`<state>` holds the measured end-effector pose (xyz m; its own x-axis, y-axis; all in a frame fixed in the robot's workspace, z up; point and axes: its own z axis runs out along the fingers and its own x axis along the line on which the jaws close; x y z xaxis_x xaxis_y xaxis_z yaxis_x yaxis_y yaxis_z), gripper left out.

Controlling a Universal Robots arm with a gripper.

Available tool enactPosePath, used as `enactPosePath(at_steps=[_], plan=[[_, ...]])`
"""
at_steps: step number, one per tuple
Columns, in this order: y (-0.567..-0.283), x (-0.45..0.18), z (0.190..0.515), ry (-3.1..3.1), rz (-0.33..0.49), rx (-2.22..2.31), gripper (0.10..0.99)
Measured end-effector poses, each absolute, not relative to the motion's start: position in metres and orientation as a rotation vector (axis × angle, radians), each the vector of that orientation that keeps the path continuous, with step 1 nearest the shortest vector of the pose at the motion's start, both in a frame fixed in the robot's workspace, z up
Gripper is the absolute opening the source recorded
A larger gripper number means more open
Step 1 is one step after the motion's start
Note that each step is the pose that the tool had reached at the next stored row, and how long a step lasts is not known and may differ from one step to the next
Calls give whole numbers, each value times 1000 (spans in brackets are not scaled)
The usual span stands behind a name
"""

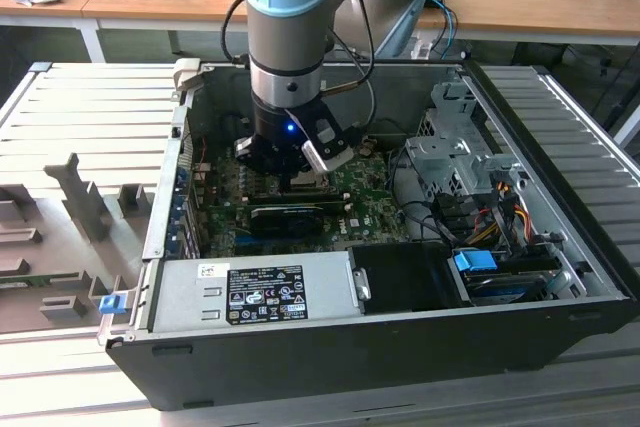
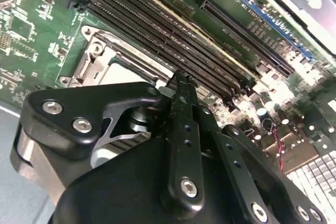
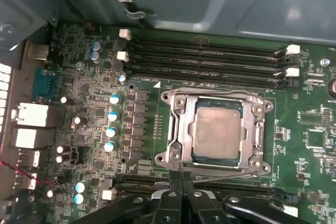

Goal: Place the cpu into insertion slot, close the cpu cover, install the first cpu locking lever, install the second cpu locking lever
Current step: 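Install the second cpu locking lever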

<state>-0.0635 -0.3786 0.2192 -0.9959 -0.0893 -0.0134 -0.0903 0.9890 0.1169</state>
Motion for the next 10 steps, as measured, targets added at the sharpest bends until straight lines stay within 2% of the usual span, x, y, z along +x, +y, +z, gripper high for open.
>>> enactPosePath(at_steps=[3,7,10], plan=[[-383,-65,218,3119,246,-140,106],[-389,-68,218,3116,264,-140,106],[-395,-69,217,3111,306,-140,106]])
